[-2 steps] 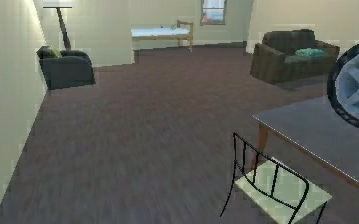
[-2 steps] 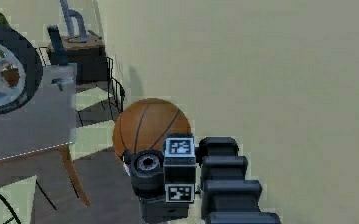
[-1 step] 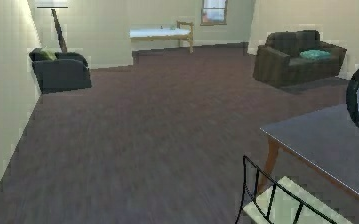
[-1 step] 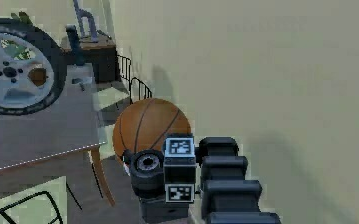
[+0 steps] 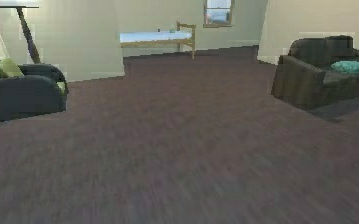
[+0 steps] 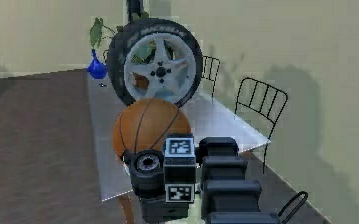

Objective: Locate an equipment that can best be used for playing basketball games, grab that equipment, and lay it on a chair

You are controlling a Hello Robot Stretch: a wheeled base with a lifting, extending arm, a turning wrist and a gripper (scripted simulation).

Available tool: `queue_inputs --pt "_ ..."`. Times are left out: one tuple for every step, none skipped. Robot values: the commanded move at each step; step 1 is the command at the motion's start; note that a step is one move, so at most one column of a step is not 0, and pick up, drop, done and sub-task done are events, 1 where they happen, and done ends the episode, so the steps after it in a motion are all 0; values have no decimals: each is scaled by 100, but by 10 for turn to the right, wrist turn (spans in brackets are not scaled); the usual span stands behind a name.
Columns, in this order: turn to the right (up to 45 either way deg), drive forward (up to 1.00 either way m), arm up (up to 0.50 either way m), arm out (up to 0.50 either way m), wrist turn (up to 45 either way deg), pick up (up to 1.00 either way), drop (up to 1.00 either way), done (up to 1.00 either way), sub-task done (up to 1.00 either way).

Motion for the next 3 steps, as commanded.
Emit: queue_inputs --pt "-210 0 0 0 0 0 0 0 0" --pt "0 15 0 0 0 0 0 0 0" --pt "180 0 0 0 0 0 0 0 0"
